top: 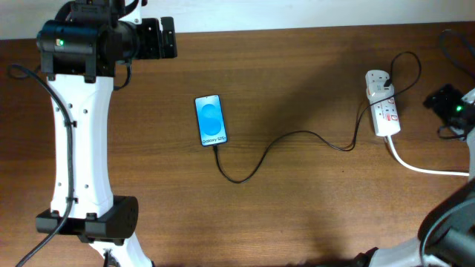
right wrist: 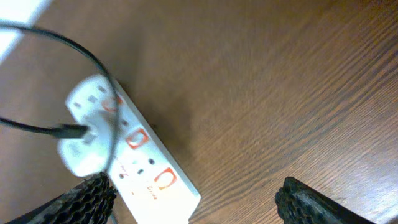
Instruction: Plug charger to phone and switch on socket
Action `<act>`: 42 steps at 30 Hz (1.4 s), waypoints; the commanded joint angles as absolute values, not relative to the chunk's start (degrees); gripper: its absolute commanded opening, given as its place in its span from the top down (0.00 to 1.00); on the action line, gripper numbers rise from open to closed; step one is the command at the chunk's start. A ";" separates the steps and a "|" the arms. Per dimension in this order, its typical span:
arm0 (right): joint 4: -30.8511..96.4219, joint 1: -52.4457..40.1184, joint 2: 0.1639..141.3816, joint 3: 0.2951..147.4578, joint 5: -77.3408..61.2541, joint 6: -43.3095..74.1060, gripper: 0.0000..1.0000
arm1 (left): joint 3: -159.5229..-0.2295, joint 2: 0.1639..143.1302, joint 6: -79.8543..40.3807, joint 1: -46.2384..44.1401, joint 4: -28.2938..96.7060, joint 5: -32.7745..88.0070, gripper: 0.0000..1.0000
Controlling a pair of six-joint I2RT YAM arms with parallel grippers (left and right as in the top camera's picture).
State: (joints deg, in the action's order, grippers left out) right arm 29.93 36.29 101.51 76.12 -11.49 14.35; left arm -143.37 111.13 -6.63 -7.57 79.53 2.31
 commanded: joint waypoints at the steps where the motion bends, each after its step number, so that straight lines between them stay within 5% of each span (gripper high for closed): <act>1: 27.77 35.97 107.35 76.18 -11.88 13.80 0.12 | -143.31 111.04 -5.91 -7.33 79.44 1.67 0.01; 13: 15.11 31.09 118.08 76.18 -13.02 13.85 0.12 | -143.31 111.04 -5.91 -7.33 79.44 1.67 0.01; 42: 18.50 24.95 122.32 76.18 -13.56 14.00 0.17 | -143.31 111.04 -5.91 -7.33 79.44 1.67 0.01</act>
